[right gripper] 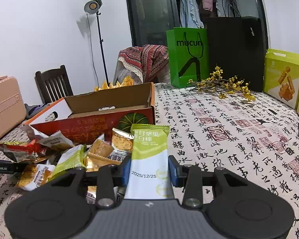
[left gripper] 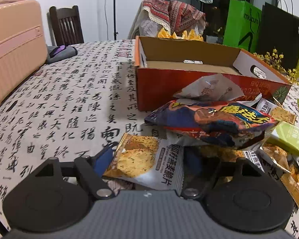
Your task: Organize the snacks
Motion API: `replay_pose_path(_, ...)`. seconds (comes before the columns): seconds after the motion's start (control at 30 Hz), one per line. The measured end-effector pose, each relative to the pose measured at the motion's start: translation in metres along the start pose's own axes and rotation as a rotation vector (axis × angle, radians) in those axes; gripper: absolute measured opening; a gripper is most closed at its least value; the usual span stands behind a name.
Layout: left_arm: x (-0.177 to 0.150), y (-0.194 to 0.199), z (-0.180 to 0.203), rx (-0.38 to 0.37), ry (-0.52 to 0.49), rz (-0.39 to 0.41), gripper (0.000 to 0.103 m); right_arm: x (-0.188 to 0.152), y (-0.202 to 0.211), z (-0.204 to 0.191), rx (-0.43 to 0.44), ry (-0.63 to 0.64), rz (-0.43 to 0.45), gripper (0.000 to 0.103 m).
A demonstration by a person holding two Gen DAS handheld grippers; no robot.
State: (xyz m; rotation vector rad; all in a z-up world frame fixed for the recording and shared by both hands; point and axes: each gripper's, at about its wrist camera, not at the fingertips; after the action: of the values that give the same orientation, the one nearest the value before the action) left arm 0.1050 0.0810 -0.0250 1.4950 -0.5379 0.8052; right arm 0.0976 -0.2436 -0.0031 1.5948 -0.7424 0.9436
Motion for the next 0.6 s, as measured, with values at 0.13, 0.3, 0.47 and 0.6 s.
replay_pose_path(0.13, -0.007, 0.015, -0.007, 0.019, 0.021, 0.037, 0.076, -0.001, 0.002, -0.001, 0.007, 0.003, -0.001, 0.038)
replay_pose_path(0.3, -0.01, 0.042, -0.014, 0.035, 0.04, 0.109, 0.076, 0.0, 0.006, -0.003, 0.013, 0.007, 0.007, 0.038)
replay_pose_path(0.47, -0.004, 0.07, -0.017, 0.042, 0.048, 0.191, 0.076, 0.002, 0.012, -0.007, 0.021, 0.014, 0.023, 0.038)
replay_pose_path(0.6, 0.004, 0.088, -0.014, 0.027, 0.05, 0.249, 0.076, 0.007, 0.019, -0.011, 0.028, 0.024, 0.046, 0.038)
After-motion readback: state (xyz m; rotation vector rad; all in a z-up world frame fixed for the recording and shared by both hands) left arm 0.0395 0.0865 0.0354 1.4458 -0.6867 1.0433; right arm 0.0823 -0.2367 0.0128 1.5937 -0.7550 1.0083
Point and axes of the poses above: each gripper's, at about its wrist camera, not at the fingertips, and y roughly against the way its jaws point, z to its right, x to its top, and after that the axes turned 1 degree about y, right-handed
